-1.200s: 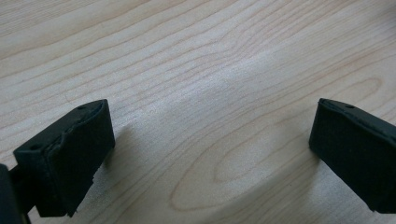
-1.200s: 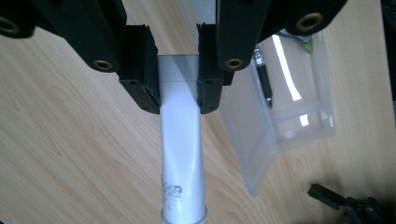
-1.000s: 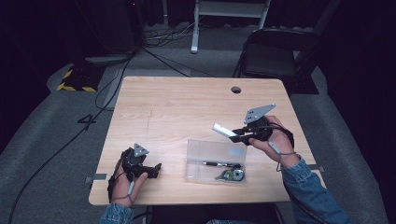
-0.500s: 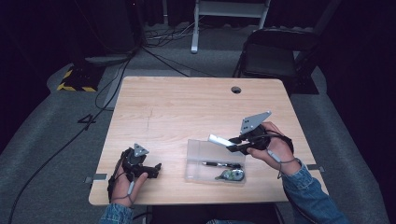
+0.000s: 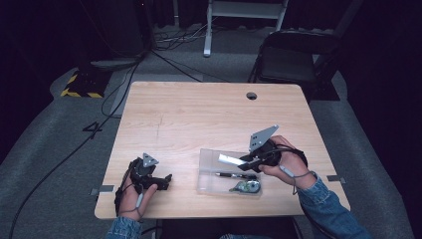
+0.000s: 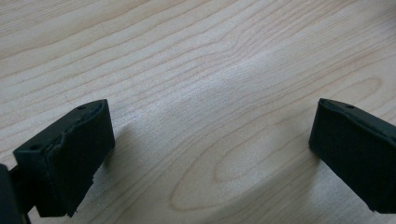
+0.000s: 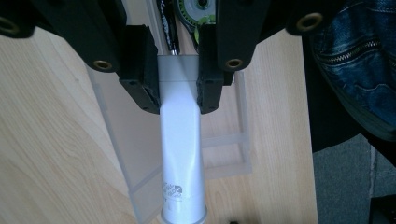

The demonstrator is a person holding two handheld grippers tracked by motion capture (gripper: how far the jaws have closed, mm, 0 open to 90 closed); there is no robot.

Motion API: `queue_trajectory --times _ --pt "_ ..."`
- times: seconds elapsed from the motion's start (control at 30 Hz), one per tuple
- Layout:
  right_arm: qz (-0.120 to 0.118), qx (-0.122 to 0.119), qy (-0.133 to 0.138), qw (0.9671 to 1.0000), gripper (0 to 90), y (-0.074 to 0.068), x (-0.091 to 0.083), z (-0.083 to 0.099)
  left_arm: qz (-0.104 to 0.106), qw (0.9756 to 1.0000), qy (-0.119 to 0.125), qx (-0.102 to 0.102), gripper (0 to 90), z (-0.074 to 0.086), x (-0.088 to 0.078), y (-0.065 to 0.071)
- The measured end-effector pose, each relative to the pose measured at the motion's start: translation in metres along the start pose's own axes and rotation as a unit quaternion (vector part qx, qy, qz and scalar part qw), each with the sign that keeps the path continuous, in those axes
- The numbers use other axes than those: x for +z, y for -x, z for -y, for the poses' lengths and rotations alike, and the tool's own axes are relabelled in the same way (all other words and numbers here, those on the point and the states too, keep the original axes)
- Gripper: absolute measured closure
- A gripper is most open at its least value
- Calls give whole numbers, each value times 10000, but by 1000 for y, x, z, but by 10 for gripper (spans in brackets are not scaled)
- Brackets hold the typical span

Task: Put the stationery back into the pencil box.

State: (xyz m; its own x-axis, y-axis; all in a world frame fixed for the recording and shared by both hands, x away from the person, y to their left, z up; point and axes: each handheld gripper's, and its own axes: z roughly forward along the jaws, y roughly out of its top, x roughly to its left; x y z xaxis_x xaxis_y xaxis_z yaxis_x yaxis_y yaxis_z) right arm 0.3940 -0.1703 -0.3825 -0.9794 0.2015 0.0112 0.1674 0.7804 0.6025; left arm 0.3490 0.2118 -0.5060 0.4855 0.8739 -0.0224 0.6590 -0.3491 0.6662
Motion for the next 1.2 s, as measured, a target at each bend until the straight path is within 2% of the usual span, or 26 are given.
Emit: queue_trajectory --times 0.47,0.57,0.9,1.13,1.2 --pt "-246 -261 -467 9983 717 -7 23 0 -2 10000 1 3 4 0 0 0" --pt "-325 -243 -525 9978 717 -7 27 1 1 10000 -1 0 4 0 0 0" --pt "-539 -388 -827 9944 716 -10 47 2 1 10000 2 -1 4 0 0 0" --pt "-529 -387 -1081 9920 716 -12 57 2 -4 10000 -2 4 4 0 0 0" --pt "-541 -429 -1208 9903 717 -14 60 2 2 10000 -2 -5 4 0 0 0"
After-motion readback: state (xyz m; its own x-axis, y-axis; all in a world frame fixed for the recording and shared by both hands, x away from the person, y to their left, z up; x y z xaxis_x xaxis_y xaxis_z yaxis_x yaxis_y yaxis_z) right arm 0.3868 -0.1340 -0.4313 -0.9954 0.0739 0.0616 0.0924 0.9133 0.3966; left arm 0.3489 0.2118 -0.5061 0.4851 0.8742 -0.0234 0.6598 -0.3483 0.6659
